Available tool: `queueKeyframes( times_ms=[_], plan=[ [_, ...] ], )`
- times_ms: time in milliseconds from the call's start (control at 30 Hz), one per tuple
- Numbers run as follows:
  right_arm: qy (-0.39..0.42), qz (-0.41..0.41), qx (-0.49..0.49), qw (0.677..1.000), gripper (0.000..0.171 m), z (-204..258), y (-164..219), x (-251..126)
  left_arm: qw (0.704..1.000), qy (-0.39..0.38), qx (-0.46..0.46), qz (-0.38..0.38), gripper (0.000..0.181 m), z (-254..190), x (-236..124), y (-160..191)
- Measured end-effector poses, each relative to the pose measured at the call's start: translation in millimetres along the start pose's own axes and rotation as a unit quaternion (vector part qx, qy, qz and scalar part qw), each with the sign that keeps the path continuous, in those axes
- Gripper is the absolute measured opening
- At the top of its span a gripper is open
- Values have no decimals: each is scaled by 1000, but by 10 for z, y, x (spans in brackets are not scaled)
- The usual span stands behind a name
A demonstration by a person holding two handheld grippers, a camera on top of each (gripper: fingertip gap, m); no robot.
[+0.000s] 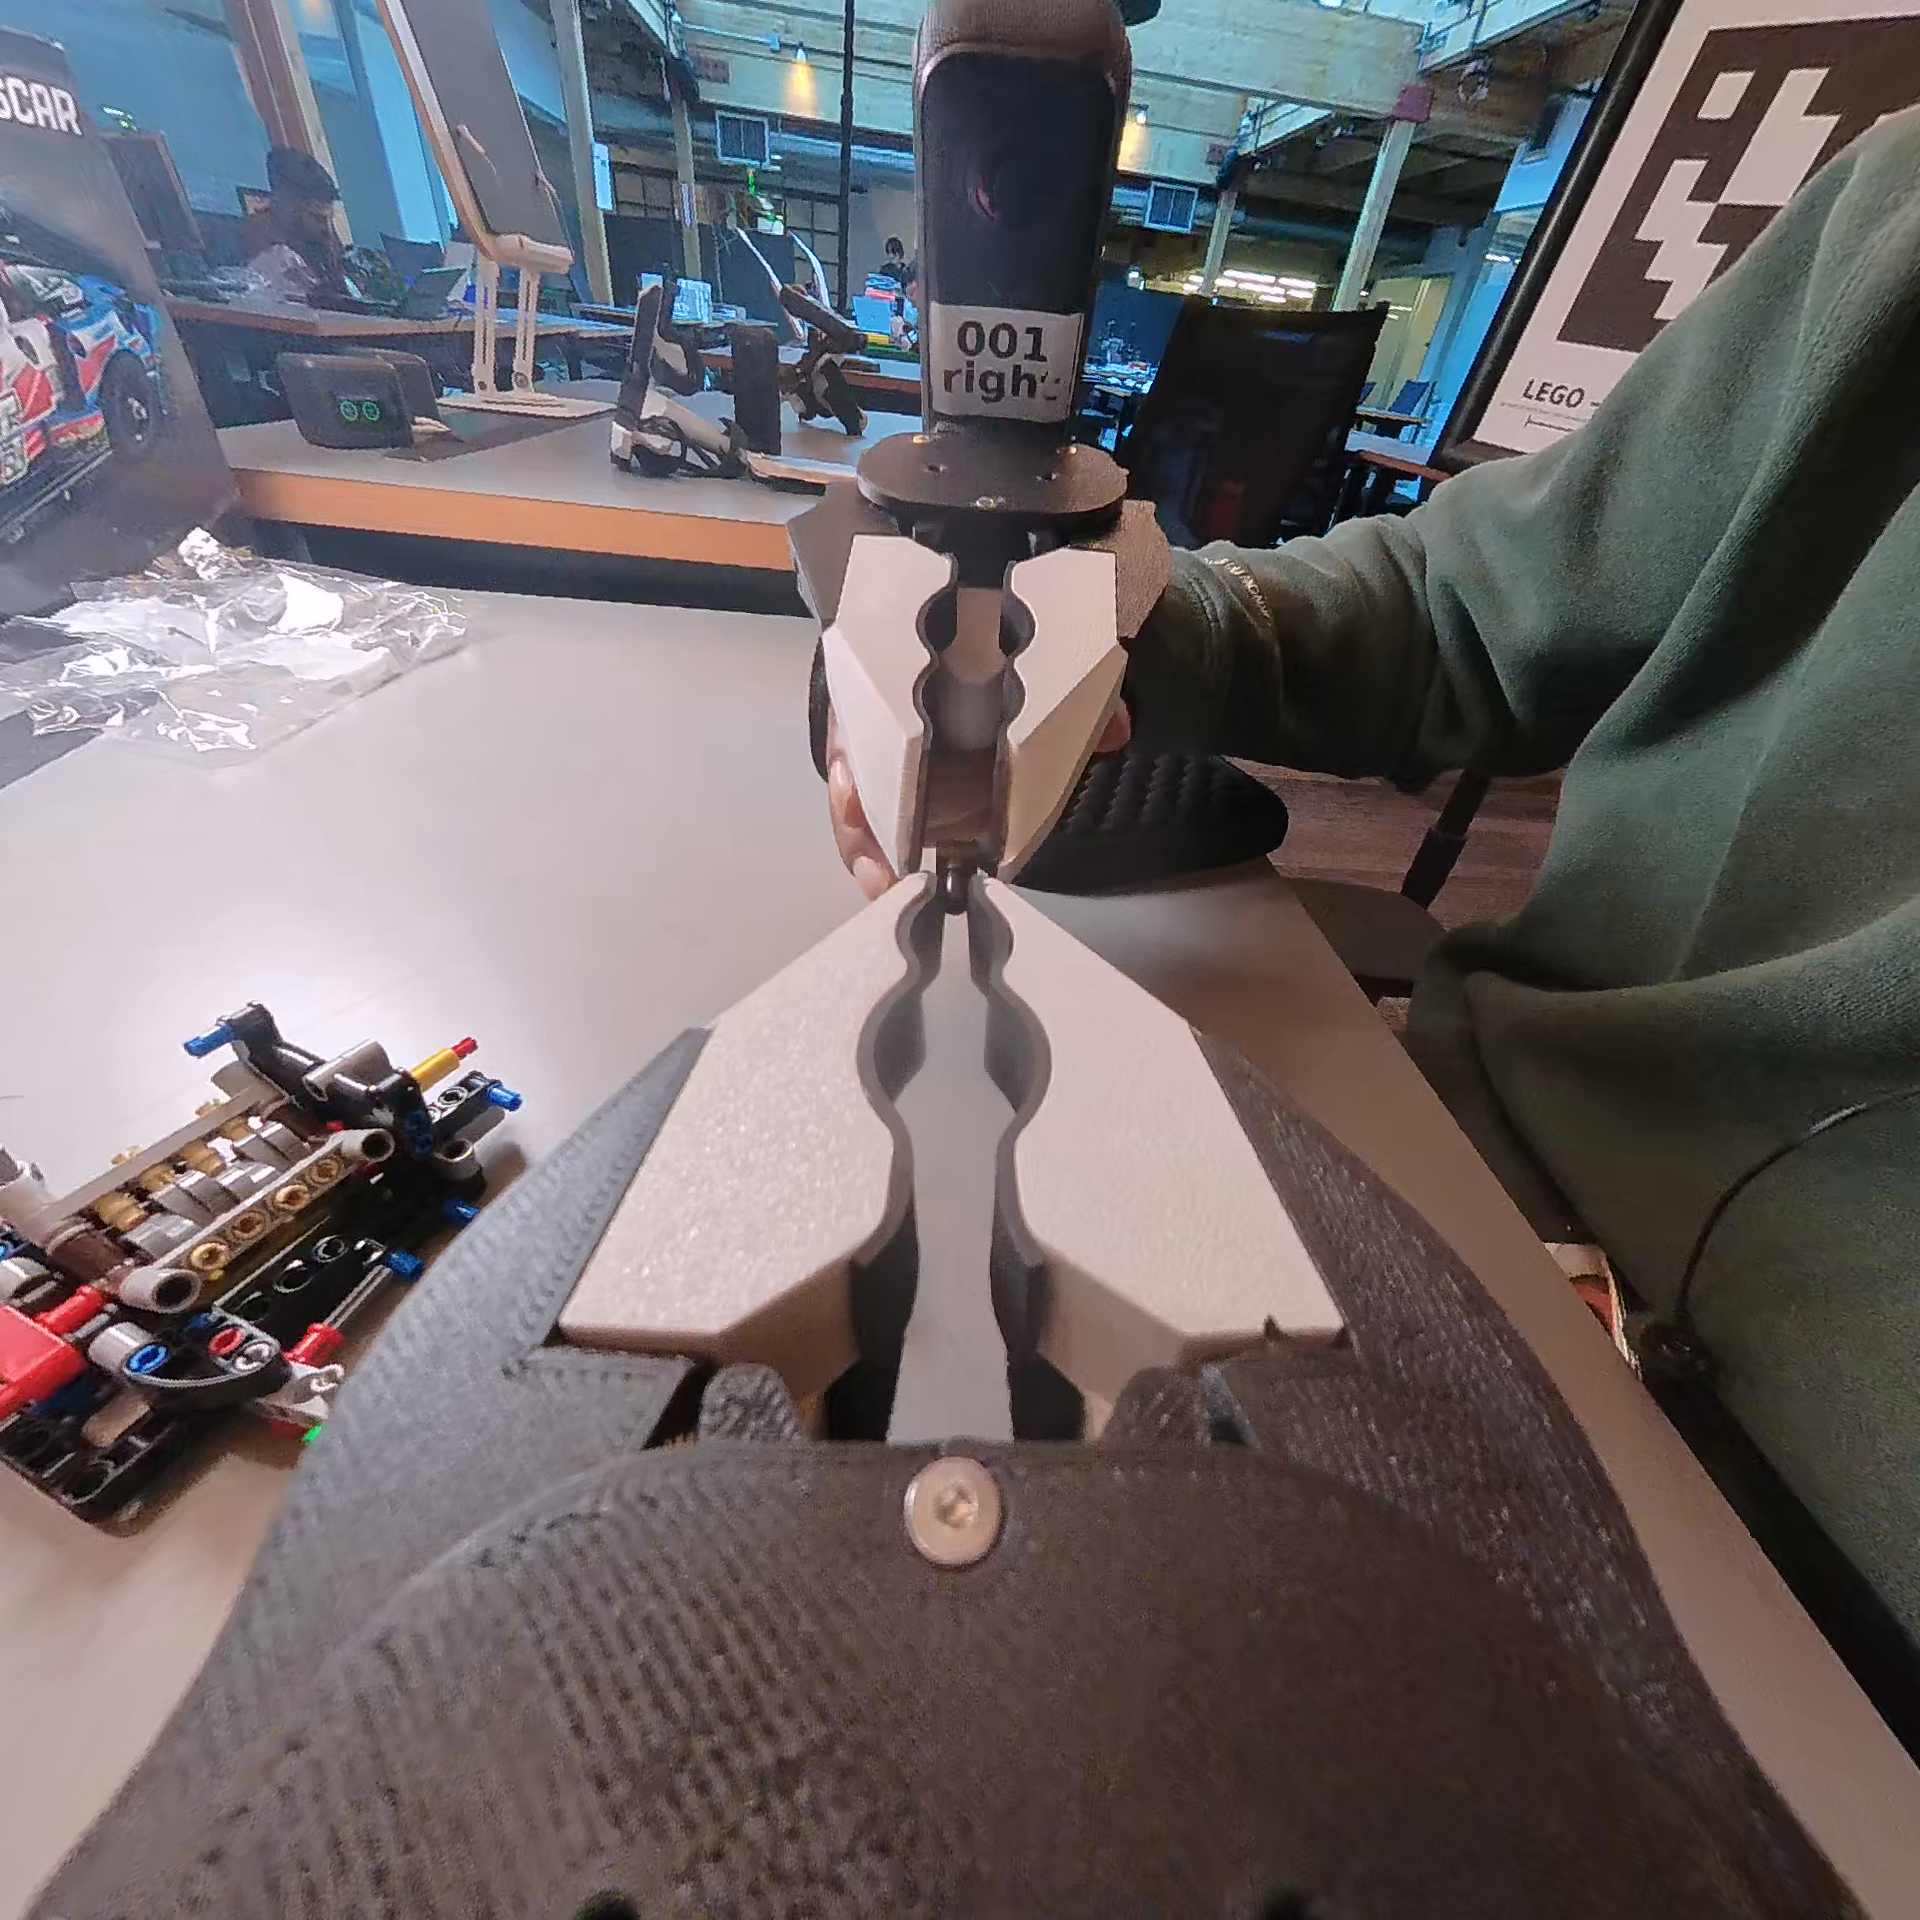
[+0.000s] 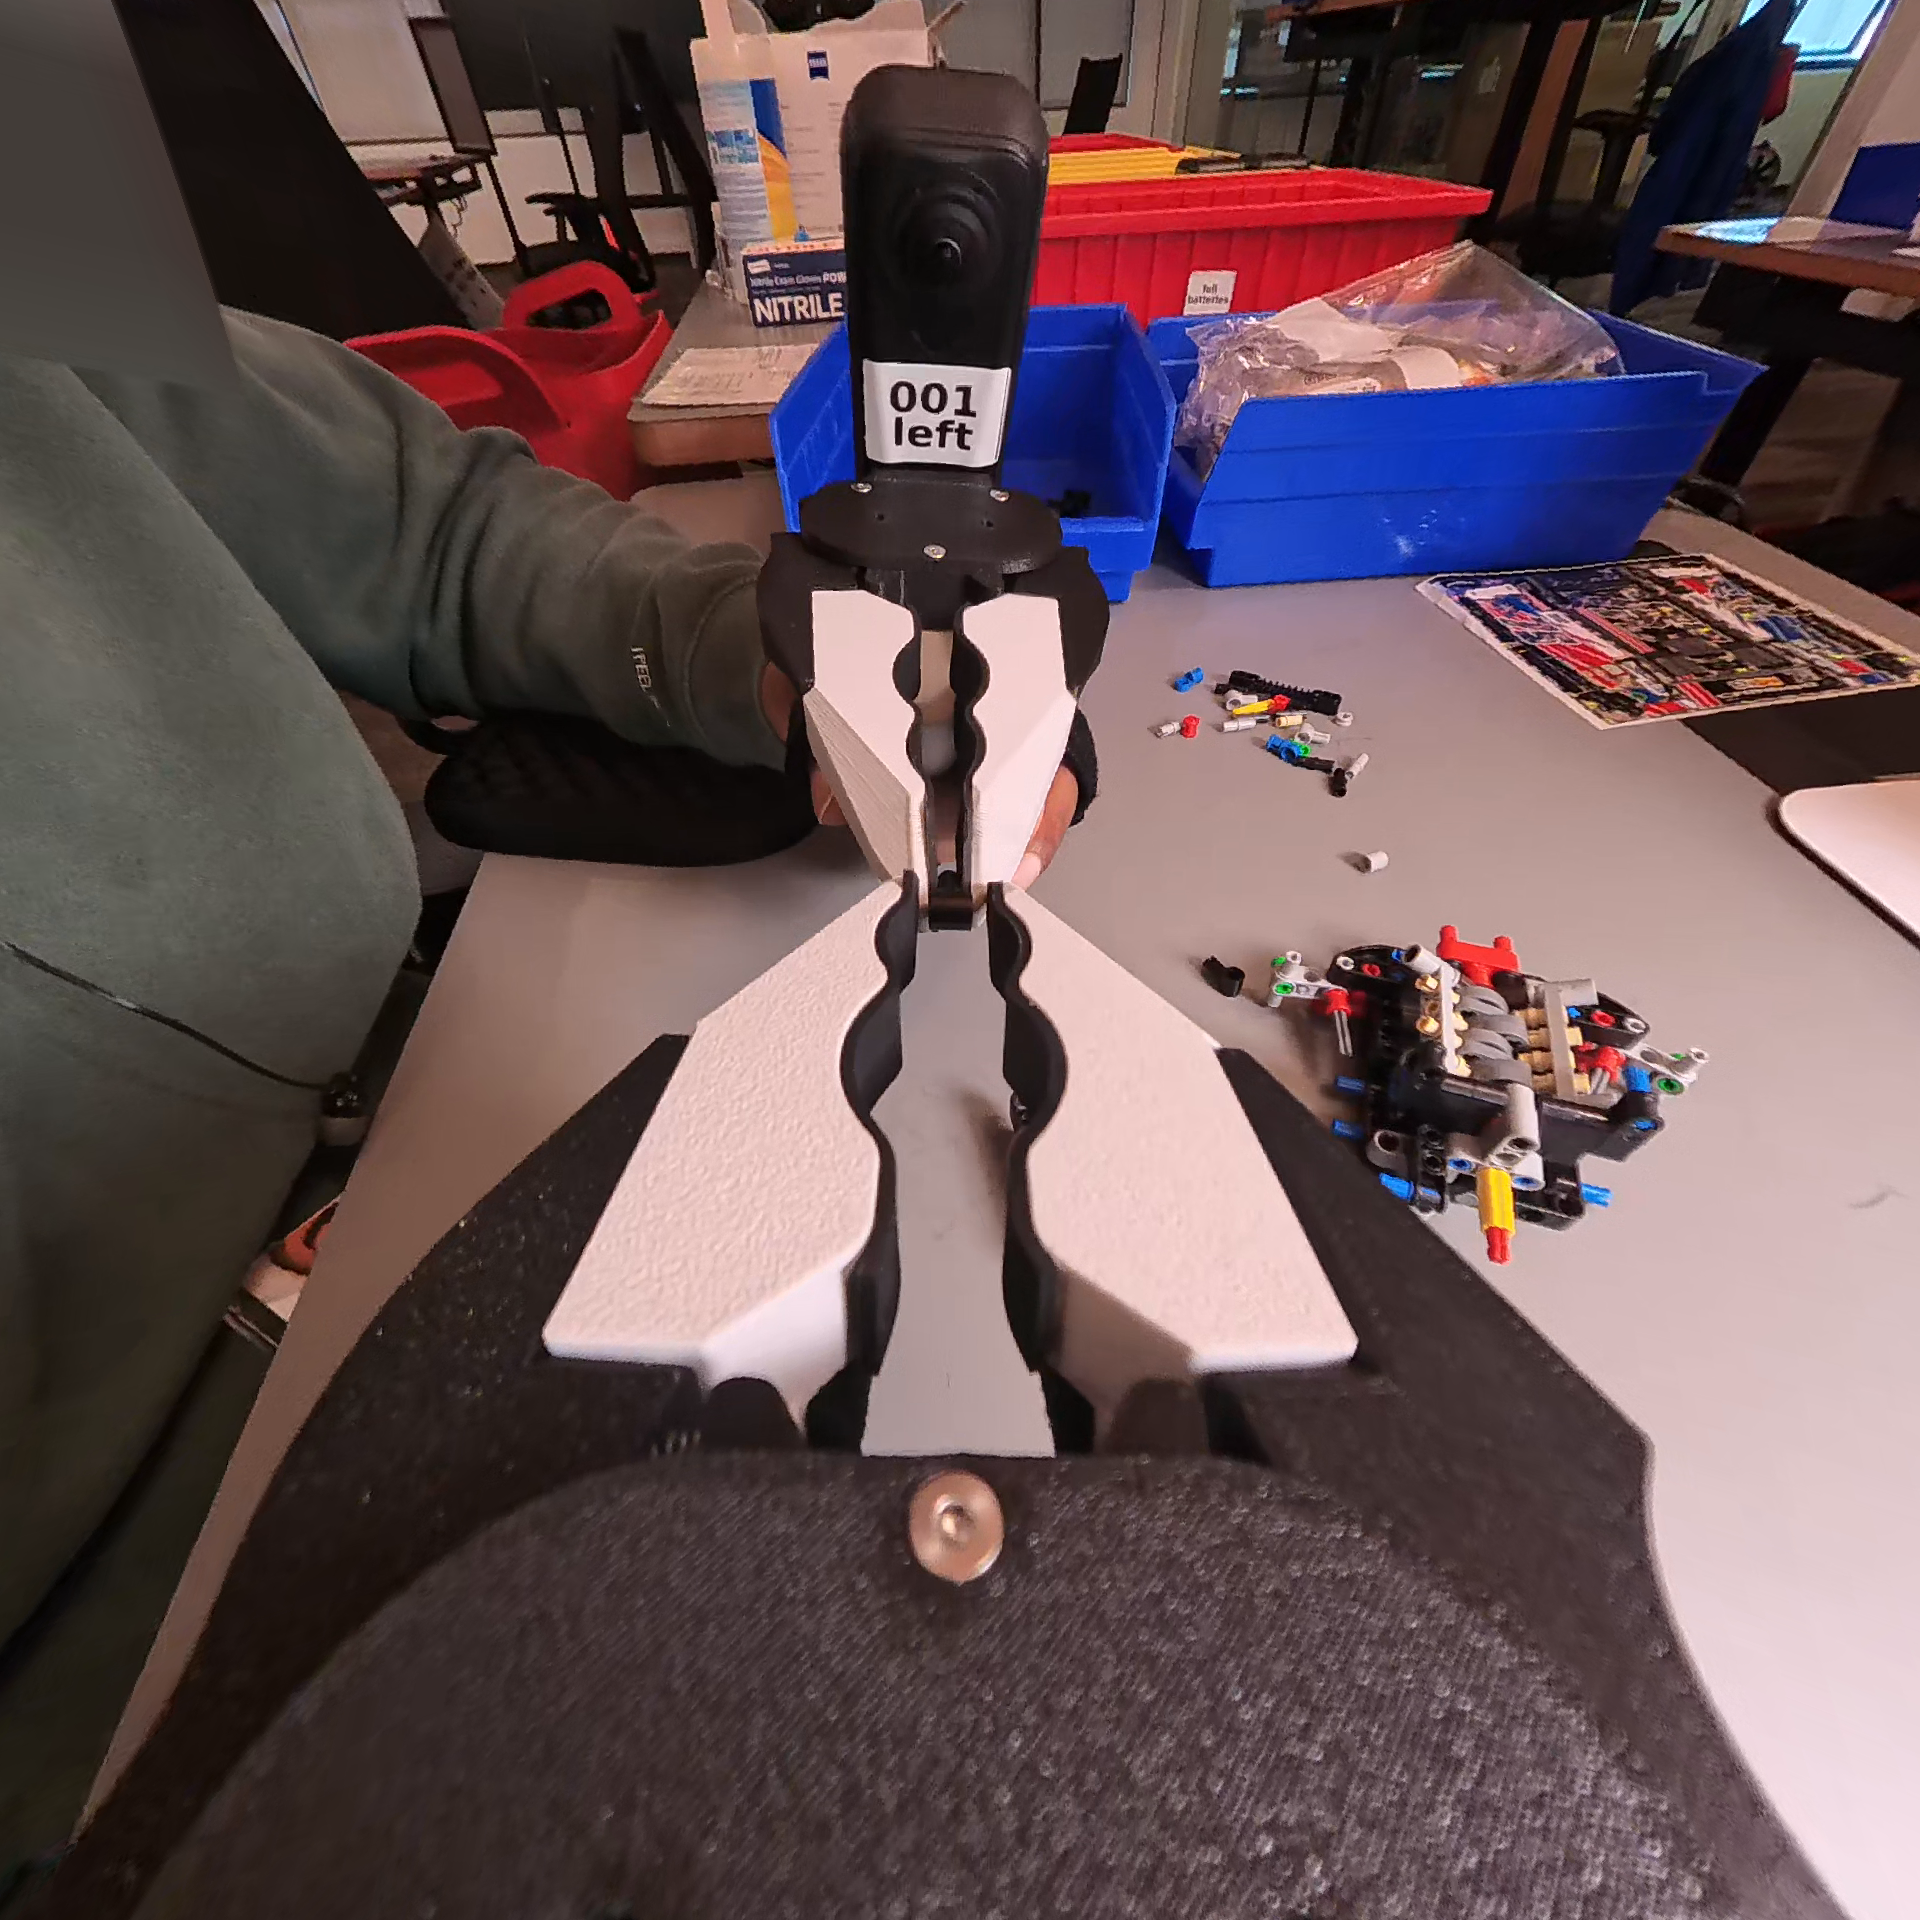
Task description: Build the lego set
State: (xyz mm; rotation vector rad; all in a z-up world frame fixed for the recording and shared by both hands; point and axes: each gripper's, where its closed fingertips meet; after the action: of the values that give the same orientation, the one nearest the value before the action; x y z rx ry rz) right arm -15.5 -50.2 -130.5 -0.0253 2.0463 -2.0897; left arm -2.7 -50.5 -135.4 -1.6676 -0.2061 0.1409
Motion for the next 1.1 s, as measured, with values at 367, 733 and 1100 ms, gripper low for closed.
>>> queueKeyframes(
  times_ms=[367,733,1100],
  plan=[
    [-3,16,2,1000,6,-26,-51,12,1000,-12,9,-8,3,29,-16,-41],
    [-21,16,-18,999,14,-14,-106,8,1000,-9,18,-22,3,16,-43,-111],
    [-11,34,-20,999,6,-20,-68,16,999,-18,30,-18,2,26,-46,-94]
  ],
)
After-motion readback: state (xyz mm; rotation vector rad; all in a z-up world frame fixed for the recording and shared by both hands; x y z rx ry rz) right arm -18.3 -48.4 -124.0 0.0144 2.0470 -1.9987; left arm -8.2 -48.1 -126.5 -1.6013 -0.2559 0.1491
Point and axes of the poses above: each gripper's, where its closed fingertips meet, x out along the fingers, y out of its underside, z = x × y across the jaws, and after that the axes turned 6 degrees about -z, right-handed
